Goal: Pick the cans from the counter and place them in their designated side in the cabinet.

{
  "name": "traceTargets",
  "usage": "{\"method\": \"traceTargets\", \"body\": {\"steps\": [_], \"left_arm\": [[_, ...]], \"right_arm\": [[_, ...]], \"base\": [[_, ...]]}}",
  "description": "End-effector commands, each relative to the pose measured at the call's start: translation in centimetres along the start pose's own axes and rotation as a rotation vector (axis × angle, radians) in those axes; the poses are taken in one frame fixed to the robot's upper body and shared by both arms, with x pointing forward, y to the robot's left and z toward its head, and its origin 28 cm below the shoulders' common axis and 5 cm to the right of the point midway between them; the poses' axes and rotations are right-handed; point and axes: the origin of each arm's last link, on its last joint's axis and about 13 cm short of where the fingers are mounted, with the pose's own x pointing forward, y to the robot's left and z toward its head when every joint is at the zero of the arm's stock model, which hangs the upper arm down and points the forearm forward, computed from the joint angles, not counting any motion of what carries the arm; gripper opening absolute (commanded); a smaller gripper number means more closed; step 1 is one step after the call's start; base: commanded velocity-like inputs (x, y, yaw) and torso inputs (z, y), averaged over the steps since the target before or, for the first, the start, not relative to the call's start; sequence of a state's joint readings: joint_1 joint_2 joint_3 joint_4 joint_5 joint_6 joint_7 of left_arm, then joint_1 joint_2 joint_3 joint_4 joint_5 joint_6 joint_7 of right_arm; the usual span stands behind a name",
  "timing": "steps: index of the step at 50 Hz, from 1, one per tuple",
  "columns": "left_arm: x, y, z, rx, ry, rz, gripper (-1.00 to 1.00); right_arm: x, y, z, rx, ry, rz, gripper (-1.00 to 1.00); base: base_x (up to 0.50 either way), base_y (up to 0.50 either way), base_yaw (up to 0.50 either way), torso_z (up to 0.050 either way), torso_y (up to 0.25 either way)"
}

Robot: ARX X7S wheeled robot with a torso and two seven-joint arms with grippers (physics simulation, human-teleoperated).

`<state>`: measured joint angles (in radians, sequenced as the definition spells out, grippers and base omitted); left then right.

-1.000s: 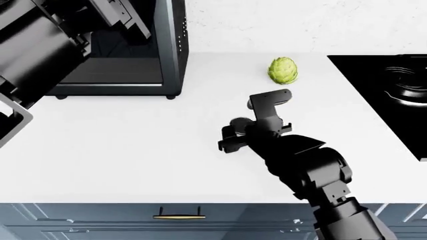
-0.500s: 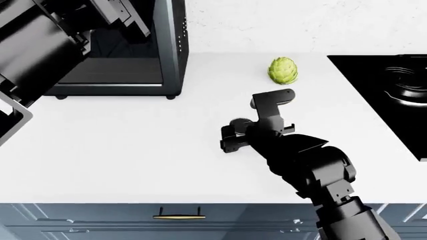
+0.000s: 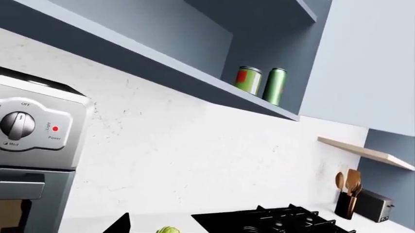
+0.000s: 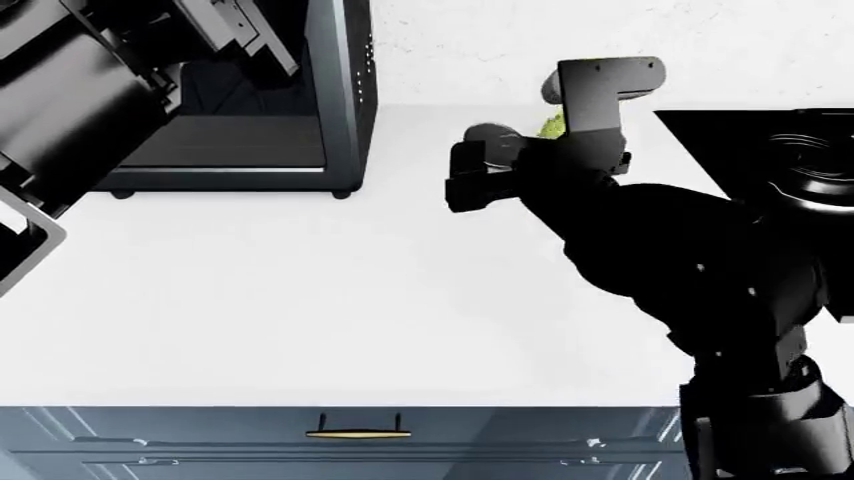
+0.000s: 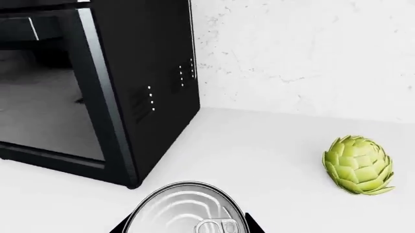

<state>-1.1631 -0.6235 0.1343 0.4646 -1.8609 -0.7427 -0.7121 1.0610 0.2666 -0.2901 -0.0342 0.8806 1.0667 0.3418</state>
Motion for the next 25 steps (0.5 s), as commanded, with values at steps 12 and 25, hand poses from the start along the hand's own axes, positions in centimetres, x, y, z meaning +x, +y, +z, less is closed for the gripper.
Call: {"method": "traceTargets", "body": {"steps": [12, 25], "left_arm": [[0.1, 0.0, 0.0, -0.007, -0.011, -0.019, 1.00], [0.0, 0.1, 0.1, -0.011, -0.019, -0.025, 1.00]], "right_arm": [[-8.9, -0.5, 13.2, -0.093, -0.392, 0.051, -1.00], [-12.7, -0.5, 23.2, -0.089, -0.560, 0.133, -1.00]], "base": [[0.00, 0.00, 0.00, 0.000, 0.000], [0.00, 0.00, 0.00, 0.000, 0.000]]}}
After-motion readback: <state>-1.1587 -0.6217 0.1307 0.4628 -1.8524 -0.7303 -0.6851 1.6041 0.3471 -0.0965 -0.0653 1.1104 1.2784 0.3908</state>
